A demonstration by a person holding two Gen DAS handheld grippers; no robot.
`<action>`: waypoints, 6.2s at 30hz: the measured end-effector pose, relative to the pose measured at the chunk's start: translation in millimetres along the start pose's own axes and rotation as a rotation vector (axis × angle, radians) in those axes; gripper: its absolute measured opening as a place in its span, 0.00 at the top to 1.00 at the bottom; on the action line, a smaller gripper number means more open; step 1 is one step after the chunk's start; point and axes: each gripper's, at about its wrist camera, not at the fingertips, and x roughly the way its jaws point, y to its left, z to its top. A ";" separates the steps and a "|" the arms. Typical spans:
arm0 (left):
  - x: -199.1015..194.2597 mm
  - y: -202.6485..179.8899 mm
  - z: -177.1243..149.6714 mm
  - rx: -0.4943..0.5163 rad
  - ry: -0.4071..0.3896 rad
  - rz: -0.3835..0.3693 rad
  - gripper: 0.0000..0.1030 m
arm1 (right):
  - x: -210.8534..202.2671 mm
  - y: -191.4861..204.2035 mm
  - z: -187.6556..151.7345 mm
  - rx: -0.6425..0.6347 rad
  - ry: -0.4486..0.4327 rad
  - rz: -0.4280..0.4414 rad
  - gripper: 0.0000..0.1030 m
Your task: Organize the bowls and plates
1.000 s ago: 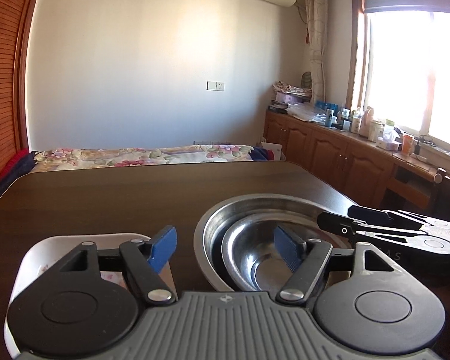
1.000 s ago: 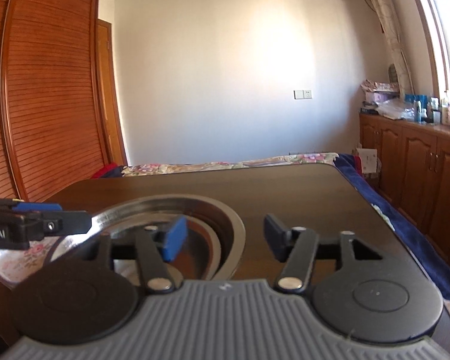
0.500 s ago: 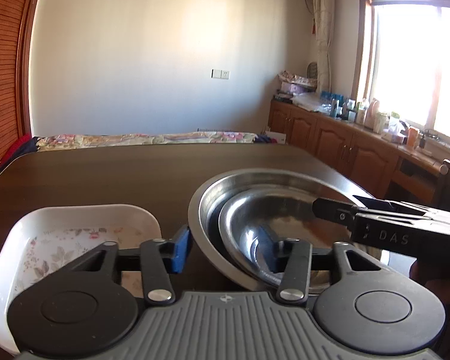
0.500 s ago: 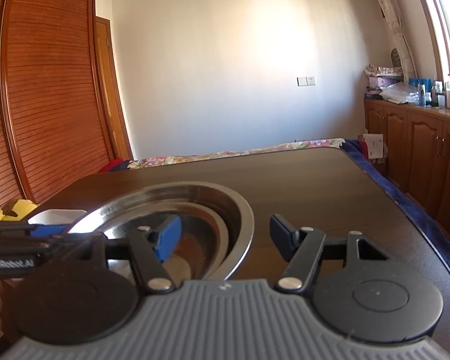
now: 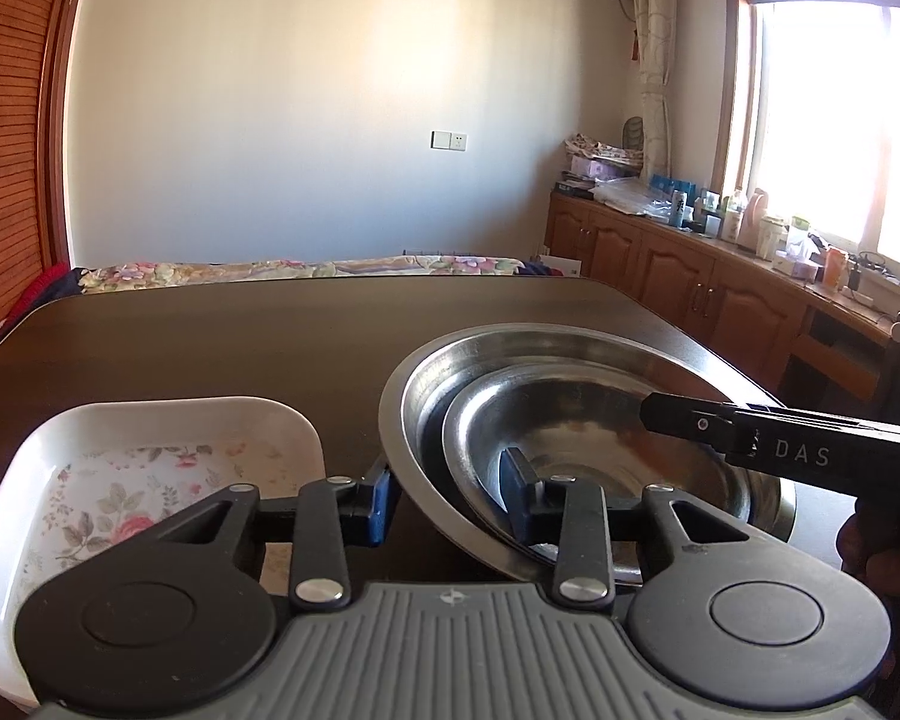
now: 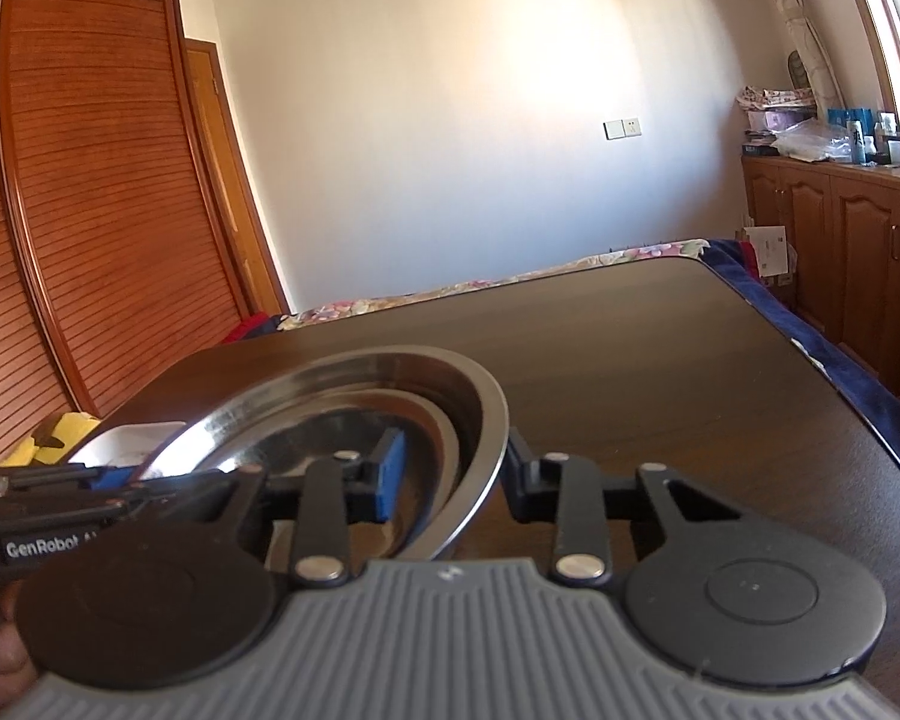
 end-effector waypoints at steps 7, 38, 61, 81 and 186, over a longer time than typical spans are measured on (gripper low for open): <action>-0.4 -2.1 -2.5 -0.001 -0.005 0.000 0.64 | -0.4 -1.5 1.1 0.008 -0.009 -0.004 0.71; -40.7 27.4 26.9 0.012 -0.051 0.030 0.65 | -12.4 21.4 27.6 -0.044 -0.103 0.081 0.73; -68.4 91.7 30.0 -0.034 -0.039 0.153 0.65 | 14.5 85.6 24.3 -0.100 -0.038 0.221 0.73; -83.8 111.1 11.7 -0.051 -0.020 0.192 0.65 | 17.2 113.8 10.8 -0.158 0.014 0.245 0.72; -139.9 17.8 7.2 0.033 -0.102 0.285 0.00 | -81.2 82.4 10.6 -0.189 -0.117 -0.119 0.00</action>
